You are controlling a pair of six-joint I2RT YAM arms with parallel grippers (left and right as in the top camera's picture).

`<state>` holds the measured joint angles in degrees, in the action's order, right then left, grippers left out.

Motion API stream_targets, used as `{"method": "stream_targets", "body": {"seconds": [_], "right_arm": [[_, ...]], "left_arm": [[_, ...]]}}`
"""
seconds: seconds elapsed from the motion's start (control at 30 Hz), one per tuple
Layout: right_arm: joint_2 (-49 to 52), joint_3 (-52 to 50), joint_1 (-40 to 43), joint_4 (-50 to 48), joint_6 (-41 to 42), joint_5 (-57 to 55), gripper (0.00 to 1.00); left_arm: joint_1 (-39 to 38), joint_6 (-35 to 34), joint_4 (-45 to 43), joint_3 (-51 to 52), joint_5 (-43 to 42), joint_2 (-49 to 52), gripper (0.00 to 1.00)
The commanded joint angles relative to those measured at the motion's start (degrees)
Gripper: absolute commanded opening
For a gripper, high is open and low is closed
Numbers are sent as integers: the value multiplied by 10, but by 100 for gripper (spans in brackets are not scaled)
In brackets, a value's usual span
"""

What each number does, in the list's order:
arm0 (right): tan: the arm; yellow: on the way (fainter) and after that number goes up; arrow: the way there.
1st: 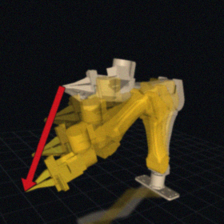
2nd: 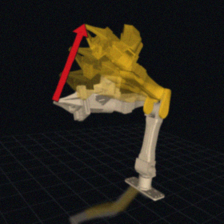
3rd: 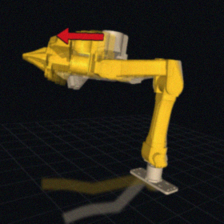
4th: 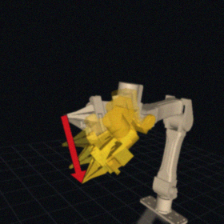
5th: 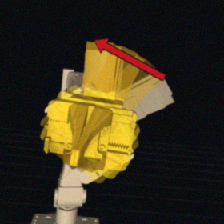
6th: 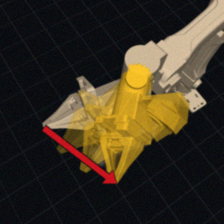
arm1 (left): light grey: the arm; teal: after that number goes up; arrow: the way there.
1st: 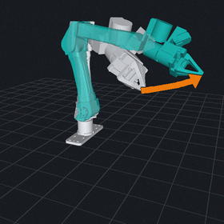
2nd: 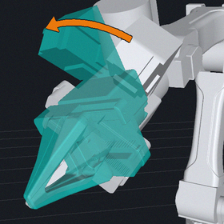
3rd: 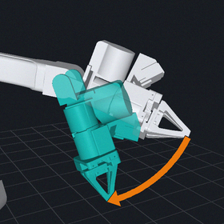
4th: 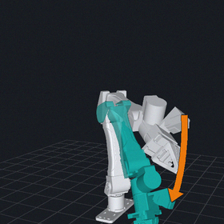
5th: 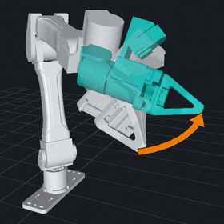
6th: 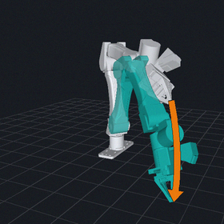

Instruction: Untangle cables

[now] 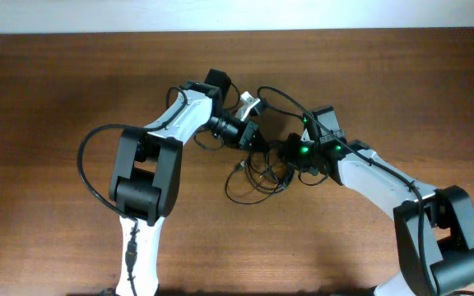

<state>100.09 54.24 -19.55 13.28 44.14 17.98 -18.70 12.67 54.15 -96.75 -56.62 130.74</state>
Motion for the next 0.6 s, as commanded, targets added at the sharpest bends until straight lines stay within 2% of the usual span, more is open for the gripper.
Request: {"method": "stream_targets", "body": {"seconds": [0.0, 0.07, 0.13, 0.33, 0.43, 0.5, 0.57], "right_arm": [[7, 2, -4, -2, -4, -11, 20], [7, 2, -4, -3, -4, -11, 20], [7, 2, -4, -9, -4, -11, 25], [7, 2, -4, -13, -4, -12, 23], [7, 2, -4, -13, -4, -27, 14], [7, 2, -4, -12, -4, -32, 4], [3, 2, -2, -9, -6, -17, 4]], "left_arm": [[1, 11, 1, -8, -11, 8, 0], [1, 11, 1, -8, -22, 8, 0], [1, 11, 1, -8, -26, 8, 0], [1, 11, 1, -8, -47, 8, 0], [1, 11, 1, -8, -47, 8, 0], [1, 11, 1, -8, -47, 8, 0], [1, 11, 1, -8, -47, 8, 0]]}}
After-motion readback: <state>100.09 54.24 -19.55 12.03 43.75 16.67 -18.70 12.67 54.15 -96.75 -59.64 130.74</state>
